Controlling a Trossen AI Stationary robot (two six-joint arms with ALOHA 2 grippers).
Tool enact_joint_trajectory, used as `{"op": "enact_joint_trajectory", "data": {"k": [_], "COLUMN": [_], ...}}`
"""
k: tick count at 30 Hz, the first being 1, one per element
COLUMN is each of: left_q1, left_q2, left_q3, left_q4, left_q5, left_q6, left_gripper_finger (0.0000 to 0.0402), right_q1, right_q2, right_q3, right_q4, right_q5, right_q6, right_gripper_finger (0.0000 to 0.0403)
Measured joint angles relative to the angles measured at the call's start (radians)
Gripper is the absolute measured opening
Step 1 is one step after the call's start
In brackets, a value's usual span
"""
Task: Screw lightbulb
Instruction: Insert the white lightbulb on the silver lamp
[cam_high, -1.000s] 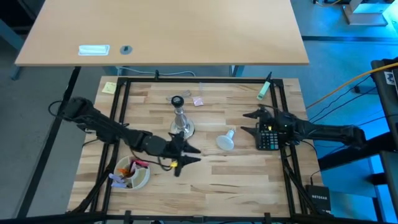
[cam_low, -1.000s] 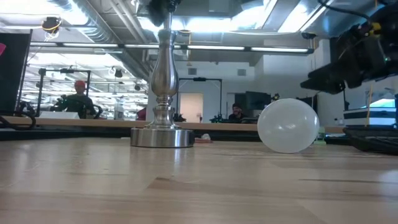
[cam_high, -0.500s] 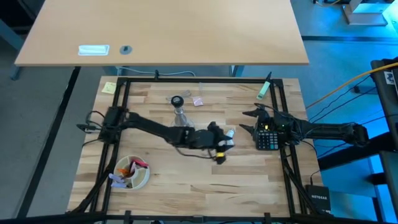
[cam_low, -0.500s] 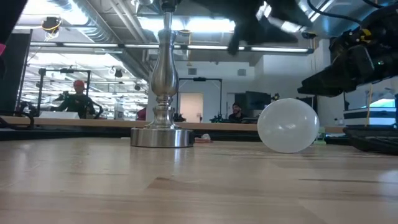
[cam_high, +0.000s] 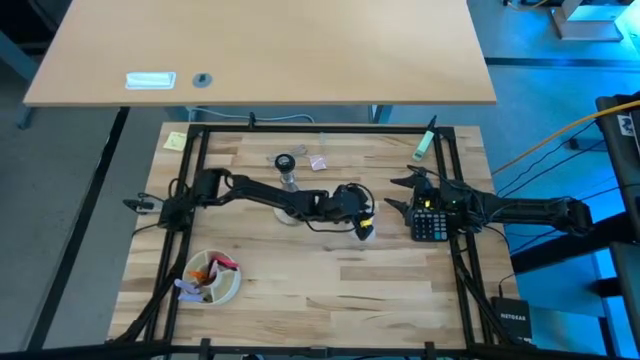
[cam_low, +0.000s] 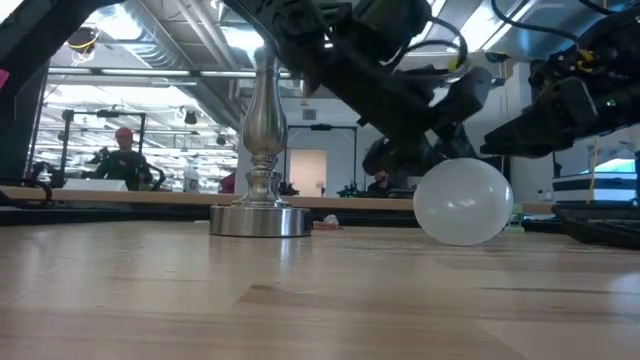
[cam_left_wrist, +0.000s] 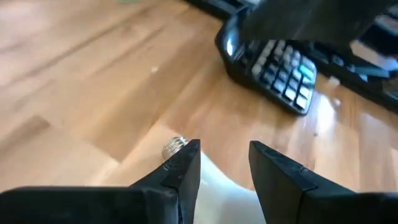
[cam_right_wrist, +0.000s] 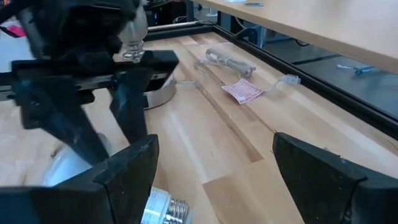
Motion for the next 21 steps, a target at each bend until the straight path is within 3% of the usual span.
{"op": "enact_joint_trajectory", "data": {"k": [4,7,12,21], "left_q1": [-0.011,-0.029,-0.058,-0.063], "left_q2": [0.000,-0.003,-0.006,-0.124], "left_q3": [-0.001,-0.001,-0.001,-0.001], "left_q4": [-0.032,-0.033,-0.067,-0.225], "left_q5": [0.108,0.162,0.178,0.179], "left_q6": [-0.024,-0.021,0.000,0.181], "left_gripper_finger": [0.0127,0.0127,0.0127,0.0127], "right_q1": [0.000,0.000,0.001,0.001], "right_q2": [0.000,0.000,0.013,0.059], "right_q3": [0.000,0.000,0.000,0.001], "right_q4": [-0.011,-0.022,-0.023,0.029], "right_q5": [-0.021,-0.097,-0.280,-0.427], "right_q6": [0.000,0.036,0.095,0.098], "right_gripper_finger": [0.0321,0.0321,0.0321,0.0321]}}
